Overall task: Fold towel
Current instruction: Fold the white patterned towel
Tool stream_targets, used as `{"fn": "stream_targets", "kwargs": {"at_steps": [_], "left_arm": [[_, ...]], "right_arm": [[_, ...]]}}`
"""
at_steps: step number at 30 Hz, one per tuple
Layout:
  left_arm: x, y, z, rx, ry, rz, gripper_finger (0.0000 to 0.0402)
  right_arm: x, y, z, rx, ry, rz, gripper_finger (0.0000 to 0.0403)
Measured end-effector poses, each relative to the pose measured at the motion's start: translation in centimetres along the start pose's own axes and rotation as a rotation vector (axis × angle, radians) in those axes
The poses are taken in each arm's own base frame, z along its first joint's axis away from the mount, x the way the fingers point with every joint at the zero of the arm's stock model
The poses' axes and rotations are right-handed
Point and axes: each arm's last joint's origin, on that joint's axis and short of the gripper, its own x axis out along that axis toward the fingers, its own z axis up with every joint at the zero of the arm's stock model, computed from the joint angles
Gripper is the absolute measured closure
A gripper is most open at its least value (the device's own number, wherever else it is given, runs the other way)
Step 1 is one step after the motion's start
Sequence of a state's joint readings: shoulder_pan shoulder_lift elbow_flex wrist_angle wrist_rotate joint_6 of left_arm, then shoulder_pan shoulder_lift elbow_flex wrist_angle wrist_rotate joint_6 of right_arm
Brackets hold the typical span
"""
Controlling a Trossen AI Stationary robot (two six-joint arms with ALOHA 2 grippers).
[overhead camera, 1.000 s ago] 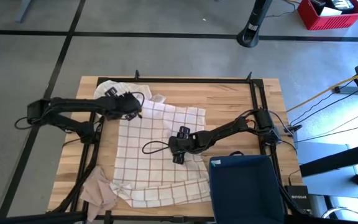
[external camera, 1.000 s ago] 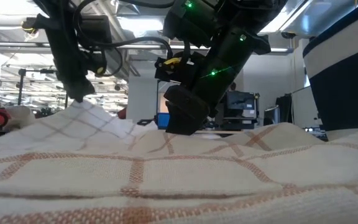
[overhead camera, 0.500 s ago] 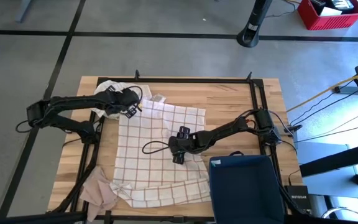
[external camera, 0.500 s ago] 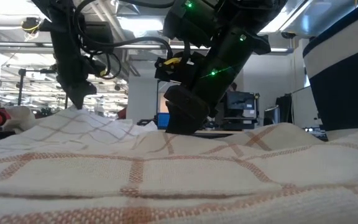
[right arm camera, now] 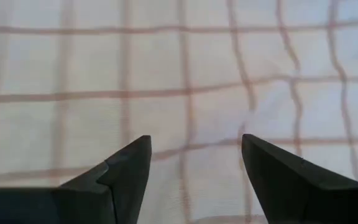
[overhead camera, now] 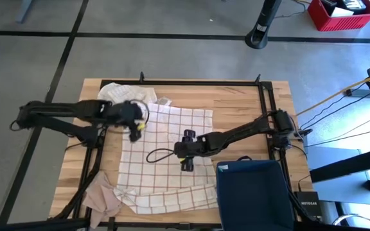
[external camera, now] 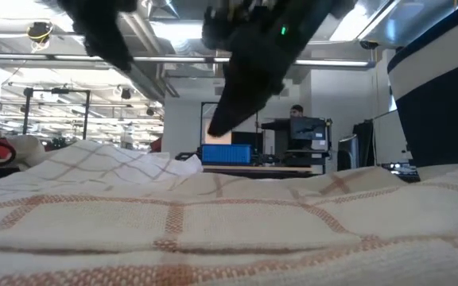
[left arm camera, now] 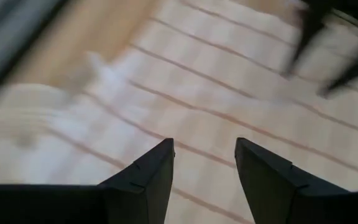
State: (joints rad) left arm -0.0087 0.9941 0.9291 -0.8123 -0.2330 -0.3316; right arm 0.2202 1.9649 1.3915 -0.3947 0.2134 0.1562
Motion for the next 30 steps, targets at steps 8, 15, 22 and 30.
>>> {"fn": "stream_targets", "kwargs": {"at_steps": [8, 15, 22, 30], "left_arm": [[-1.1, -6.8, -3.4, 0.075, 0.121, -0.226, 0.0238], [-0.6, -11.9, -7.3, 0.096, 0.303, -0.289, 0.0237], [-0.4, -15.9, -11.7, 0.196, 0.513, -0.366, 0.0237], [-0.8, -18.1, -14.2, 0.271, 0.501, -0.407, 0.0237]], "right_arm": [[-3.7, 4.2, 0.7, -0.044, -0.001, 0.134, 0.0149], [-5.2, 8.7, -0.5, -0.021, 0.023, 0.275, 0.0149], [-5.5, 11.4, -0.9, -0.004, -0.042, 0.308, 0.0149], [-4.9, 12.4, -1.3, 0.025, -0.034, 0.318, 0.0149]]}}
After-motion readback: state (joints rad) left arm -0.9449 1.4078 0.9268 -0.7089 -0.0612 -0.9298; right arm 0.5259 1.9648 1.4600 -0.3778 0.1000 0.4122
